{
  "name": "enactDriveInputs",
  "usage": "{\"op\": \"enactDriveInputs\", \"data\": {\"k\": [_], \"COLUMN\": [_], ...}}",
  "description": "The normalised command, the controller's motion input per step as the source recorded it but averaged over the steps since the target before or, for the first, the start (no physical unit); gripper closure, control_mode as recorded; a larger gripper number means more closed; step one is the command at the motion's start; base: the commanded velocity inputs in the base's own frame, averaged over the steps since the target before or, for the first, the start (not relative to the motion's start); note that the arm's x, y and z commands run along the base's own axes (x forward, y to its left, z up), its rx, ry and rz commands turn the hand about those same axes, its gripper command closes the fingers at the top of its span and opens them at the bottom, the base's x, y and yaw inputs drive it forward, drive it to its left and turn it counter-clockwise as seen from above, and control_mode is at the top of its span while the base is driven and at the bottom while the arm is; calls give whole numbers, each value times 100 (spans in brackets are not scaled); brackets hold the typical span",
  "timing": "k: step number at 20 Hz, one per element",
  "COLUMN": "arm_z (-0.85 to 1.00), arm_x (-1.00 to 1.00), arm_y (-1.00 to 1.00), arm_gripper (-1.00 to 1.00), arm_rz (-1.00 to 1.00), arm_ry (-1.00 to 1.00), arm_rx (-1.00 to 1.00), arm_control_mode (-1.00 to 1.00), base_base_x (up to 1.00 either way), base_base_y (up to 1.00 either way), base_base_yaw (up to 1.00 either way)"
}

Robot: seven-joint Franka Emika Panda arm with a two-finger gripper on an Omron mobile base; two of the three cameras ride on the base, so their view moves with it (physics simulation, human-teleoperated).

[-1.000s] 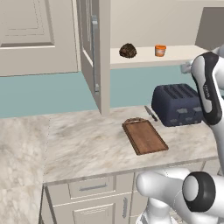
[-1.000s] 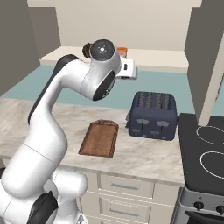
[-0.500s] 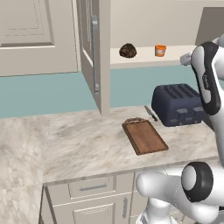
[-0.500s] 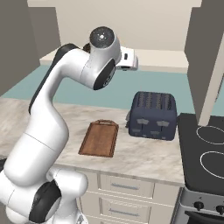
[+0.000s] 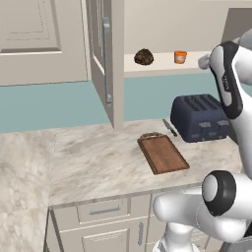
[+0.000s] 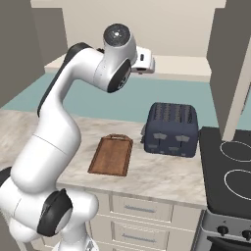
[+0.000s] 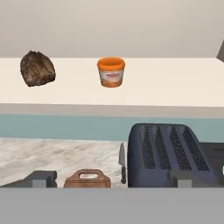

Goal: Pick the bread, place it on the cutting board, pick the jam, place it on the counter, and close the cabinet.

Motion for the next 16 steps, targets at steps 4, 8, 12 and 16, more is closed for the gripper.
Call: {"op": "enactDriveInputs", "data": {"k": [4, 8, 12, 16], "arm_z": [0, 0, 0, 0], "arm_x": [33, 37, 34, 37], "arm_y": [9, 7, 0, 0], "arm_gripper": [-100, -100, -100, -100], "arm_rz": [0, 0, 0, 0], "arm_ry": [0, 0, -1, -1], "arm_rx": [0, 0, 0, 0], "arm_control_mode": [-100, -100, -100, -100], "base_base_x": [0, 0, 0, 0], "base_base_y": [0, 0, 0, 0], "base_base_yaw": [0, 0, 0, 0]}}
